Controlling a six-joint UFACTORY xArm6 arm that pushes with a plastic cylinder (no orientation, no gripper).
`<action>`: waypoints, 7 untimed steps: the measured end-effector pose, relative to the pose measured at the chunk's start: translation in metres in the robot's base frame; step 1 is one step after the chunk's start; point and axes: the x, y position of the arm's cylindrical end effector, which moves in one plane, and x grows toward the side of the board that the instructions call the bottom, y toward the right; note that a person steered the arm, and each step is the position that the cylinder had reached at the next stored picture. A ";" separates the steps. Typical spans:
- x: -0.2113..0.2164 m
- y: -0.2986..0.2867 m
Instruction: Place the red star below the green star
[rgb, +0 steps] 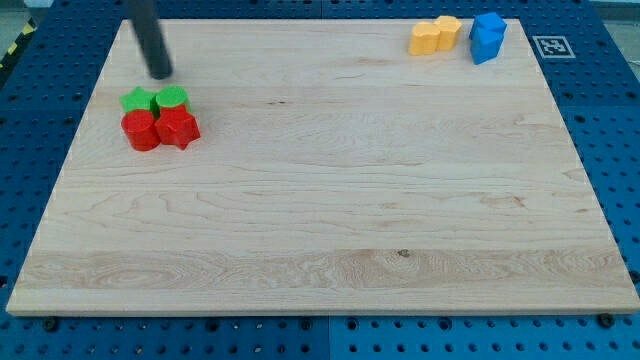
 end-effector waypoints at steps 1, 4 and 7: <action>0.020 -0.031; 0.094 -0.039; 0.094 0.048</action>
